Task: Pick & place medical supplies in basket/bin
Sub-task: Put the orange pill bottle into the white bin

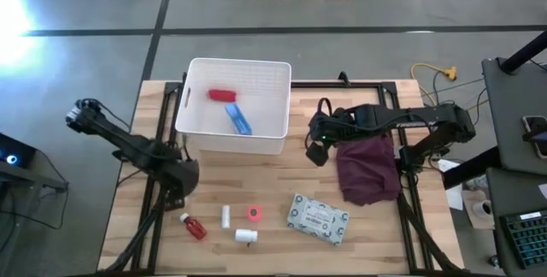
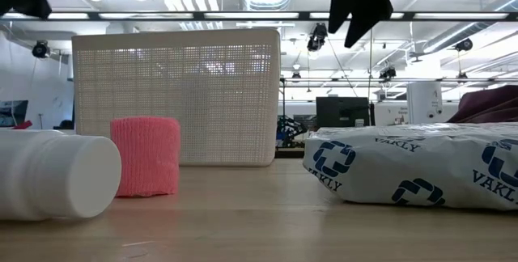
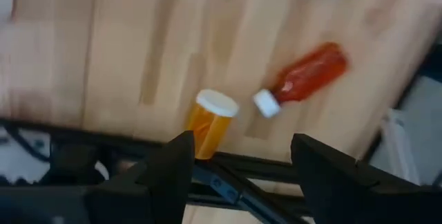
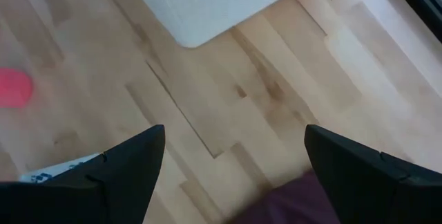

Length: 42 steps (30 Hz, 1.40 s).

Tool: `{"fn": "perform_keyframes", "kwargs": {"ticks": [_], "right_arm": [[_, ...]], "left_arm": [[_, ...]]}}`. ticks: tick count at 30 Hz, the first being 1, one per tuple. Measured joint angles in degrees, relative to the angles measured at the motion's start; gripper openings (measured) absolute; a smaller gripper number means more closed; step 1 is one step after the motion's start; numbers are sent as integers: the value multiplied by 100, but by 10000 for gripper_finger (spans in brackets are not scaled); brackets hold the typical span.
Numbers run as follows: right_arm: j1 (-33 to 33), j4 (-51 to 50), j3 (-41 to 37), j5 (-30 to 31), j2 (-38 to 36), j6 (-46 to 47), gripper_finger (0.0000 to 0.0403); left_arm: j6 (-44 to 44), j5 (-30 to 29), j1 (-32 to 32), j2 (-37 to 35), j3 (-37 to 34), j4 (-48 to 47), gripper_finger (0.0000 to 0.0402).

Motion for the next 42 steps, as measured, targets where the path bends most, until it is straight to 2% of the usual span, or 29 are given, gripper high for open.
{"fn": "perform_keyframes", "kwargs": {"ticks": [3,6,12,17,28,34,42], "right_arm": [[-3,158,4,-3,0,-126,336],[-7,260,15,-1,0,-187,336],[0,243,15,-111,0,-210,336],[0,240,16,-155,0,-162,336],[0,238,22,-264,-2,147,336],[0,238,22,-266,0,299,336],[0,240,22,-260,-2,315,336]], "left_arm": [[-490,143,7,426,-316,182,221],[-553,403,8,808,-523,520,221],[-405,1104,10,1686,-858,703,221],[-62,1179,-83,2138,-1049,1005,221],[276,1111,-108,2249,-1516,1215,221],[286,1115,-291,2246,-1725,1822,225],[148,1122,-291,2246,-2209,1918,228]]}}
